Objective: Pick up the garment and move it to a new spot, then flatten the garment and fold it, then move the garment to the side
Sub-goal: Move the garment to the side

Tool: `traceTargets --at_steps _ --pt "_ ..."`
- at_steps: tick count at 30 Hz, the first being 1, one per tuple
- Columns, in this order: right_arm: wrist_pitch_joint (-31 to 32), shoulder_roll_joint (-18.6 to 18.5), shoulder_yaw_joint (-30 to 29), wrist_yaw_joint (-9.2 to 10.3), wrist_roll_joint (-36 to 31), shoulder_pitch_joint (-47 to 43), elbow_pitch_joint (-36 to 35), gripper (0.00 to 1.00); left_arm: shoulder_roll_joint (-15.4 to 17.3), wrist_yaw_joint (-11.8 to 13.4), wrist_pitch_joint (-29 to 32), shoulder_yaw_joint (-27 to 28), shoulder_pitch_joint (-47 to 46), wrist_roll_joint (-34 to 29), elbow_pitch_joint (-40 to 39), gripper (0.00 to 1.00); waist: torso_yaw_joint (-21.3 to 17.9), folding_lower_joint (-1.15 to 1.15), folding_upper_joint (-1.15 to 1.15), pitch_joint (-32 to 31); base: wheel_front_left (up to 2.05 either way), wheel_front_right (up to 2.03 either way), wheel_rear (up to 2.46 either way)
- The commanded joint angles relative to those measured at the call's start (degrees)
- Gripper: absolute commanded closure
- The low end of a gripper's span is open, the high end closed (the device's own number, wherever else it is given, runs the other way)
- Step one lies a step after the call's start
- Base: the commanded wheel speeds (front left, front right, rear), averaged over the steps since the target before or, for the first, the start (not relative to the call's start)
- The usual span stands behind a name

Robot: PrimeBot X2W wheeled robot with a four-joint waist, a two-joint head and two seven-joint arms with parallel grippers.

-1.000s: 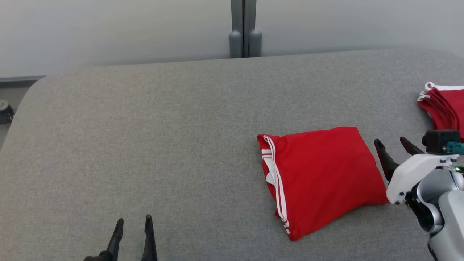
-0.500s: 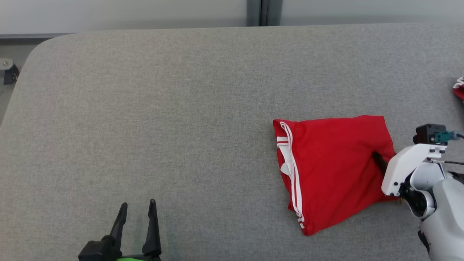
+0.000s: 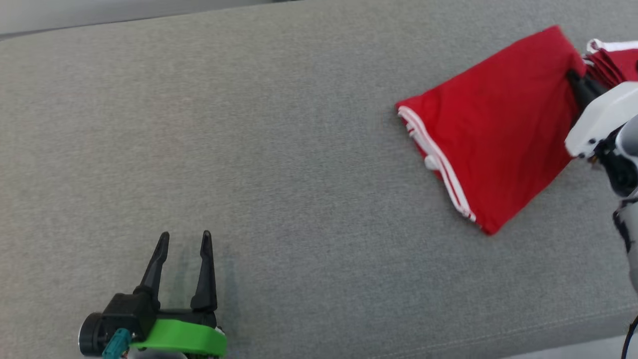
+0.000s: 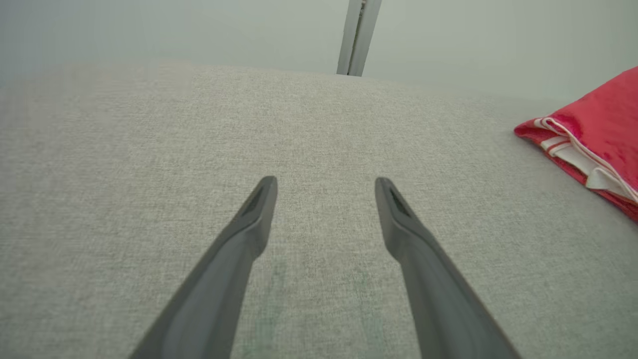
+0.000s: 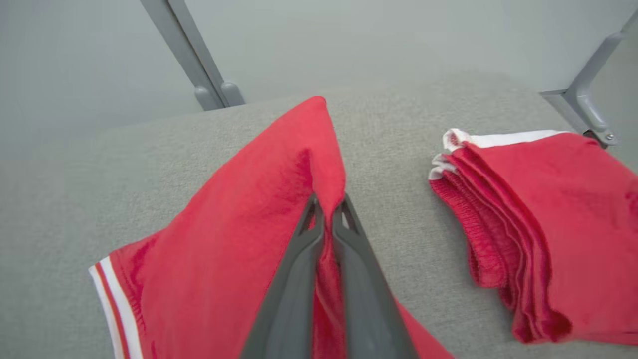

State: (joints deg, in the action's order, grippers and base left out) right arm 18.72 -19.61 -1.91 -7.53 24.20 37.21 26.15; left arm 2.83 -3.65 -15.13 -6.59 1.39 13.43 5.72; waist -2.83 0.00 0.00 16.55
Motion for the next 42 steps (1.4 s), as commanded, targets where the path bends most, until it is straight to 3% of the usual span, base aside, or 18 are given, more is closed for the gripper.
traceTargets --at_steps 1,7,20,21,23,26,30,38,42 --pt "-0.34 -0.78 -0.91 0.1 -0.48 2.0 -0.87 1.0 0.16 -0.63 0.01 0.29 -1.84 -1.06 0.0 0.0 -7.19 0.0 0.0 6.58 0.0 0.0 0.0" --pt "1.02 -3.35 -5.14 0.09 -1.04 7.43 -3.39 1.0 0.18 -1.97 0.01 0.53 -5.14 -2.88 0.52 0.0 -9.27 0.0 0.0 9.75 0.0 0.0 0.0" --pt "5.75 -5.13 -11.41 0.09 -2.56 11.88 -5.0 1.0 0.18 -2.38 0.01 0.18 -4.62 -2.29 1.14 0.0 -8.24 0.0 0.0 9.32 0.0 0.0 0.0" --pt "5.67 -5.22 -11.96 0.09 -3.19 11.91 -4.58 0.95 0.18 -2.37 0.01 0.17 -4.61 -2.36 1.12 0.0 -8.15 0.0 0.0 9.29 0.0 0.0 0.0" --pt "4.68 -5.35 -13.68 0.09 -5.85 11.96 -3.35 0.0 0.18 -2.38 0.01 0.18 -4.76 -2.54 1.12 0.0 -7.92 0.0 0.0 9.29 0.0 0.0 0.0" --pt "0.98 -5.61 -16.56 0.09 -11.87 11.79 -1.56 0.0 0.18 -2.36 0.02 0.26 -5.02 -2.73 1.3 0.0 -7.43 0.0 0.0 9.02 0.0 0.0 0.0" --pt "-4.48 -4.93 -16.1 0.06 -16.42 10.04 -0.97 0.0 0.18 -1.95 0.01 0.56 -4.33 -2.19 1.35 0.0 -6.75 0.0 0.0 7.83 0.0 0.0 0.0" --pt "-15.47 -3.56 -11.16 0.09 -18.35 -1.15 -6.21 0.0 0.17 -0.29 0.01 0.34 -1.91 0.42 0.49 0.0 -3.26 0.0 0.0 1.39 0.0 0.0 0.0" --pt "-20.16 -1.09 -10.85 0.09 -18.98 -8.41 -9.71 0.0 0.17 0.6 0.01 0.06 -0.32 1.74 -0.02 0.0 -1.07 0.0 0.0 -2.35 0.0 0.0 0.0"
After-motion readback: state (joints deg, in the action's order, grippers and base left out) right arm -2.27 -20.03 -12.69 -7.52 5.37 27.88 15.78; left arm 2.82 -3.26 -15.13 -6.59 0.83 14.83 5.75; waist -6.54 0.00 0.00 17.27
